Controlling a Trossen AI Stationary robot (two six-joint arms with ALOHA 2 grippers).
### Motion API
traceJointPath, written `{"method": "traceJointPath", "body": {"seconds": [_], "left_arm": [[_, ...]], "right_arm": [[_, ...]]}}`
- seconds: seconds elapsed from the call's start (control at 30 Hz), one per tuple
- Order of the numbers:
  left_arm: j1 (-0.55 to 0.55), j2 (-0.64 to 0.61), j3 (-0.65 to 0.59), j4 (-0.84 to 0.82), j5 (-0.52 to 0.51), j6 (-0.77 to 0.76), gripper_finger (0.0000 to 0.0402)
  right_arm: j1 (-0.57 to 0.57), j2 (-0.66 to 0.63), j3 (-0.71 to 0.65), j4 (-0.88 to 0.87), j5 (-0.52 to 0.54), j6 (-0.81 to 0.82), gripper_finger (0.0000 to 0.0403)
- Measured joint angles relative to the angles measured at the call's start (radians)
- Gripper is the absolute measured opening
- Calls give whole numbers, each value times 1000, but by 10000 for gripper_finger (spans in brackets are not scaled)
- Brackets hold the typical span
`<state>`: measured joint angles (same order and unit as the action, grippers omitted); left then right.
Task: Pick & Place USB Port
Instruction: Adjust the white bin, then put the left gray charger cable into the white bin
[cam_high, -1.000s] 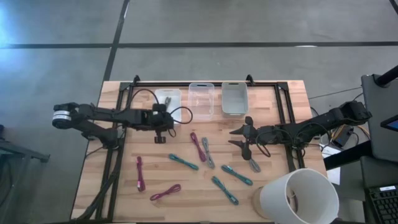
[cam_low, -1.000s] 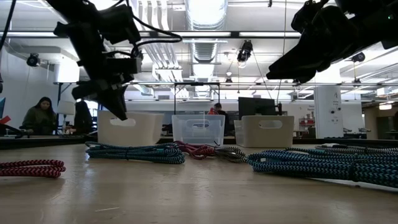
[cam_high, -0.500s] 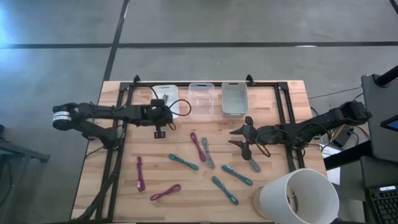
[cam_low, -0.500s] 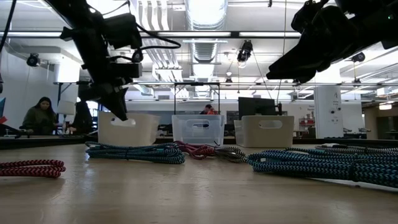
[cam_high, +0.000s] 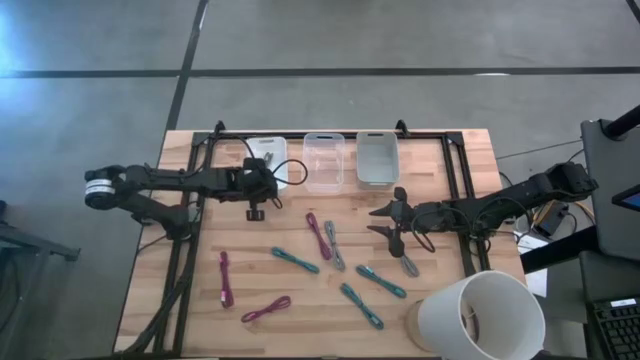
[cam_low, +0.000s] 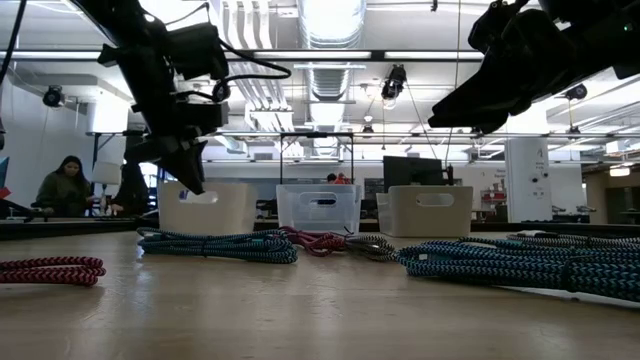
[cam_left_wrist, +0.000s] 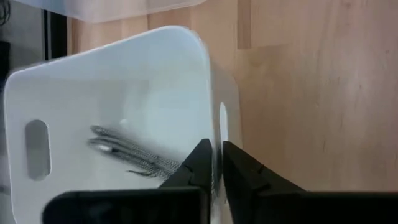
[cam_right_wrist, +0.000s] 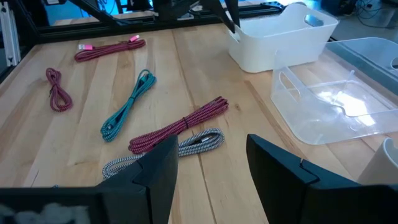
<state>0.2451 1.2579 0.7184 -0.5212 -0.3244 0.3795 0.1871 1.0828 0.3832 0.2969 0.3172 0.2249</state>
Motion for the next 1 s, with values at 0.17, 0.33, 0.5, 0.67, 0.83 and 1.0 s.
{"method": "traceJointPath", "body": {"seconds": [0.17, 0.33, 0.5, 0.67, 0.83, 1.0], "left_arm": [[0, 0, -1, 0, 0, 1, 73], [0, 0, 4, -4, -7, 12, 102], [-18, -4, 71, -71, -41, 24, 112], [-67, -24, 168, -110, -28, -17, 111], [-131, -33, 237, -82, 87, -123, 110], [-201, -33, 217, 43, 207, -198, 110]], "right_arm": [[0, 0, 0, 0, 0, 0, 187], [0, 0, 0, 0, 0, 0, 187], [0, 0, 0, 0, 0, 0, 187], [0, 0, 0, 1, 0, 9, 187], [0, 0, 0, 1, 0, 60, 187], [0, 0, 0, -9, -1, 81, 187]]}}
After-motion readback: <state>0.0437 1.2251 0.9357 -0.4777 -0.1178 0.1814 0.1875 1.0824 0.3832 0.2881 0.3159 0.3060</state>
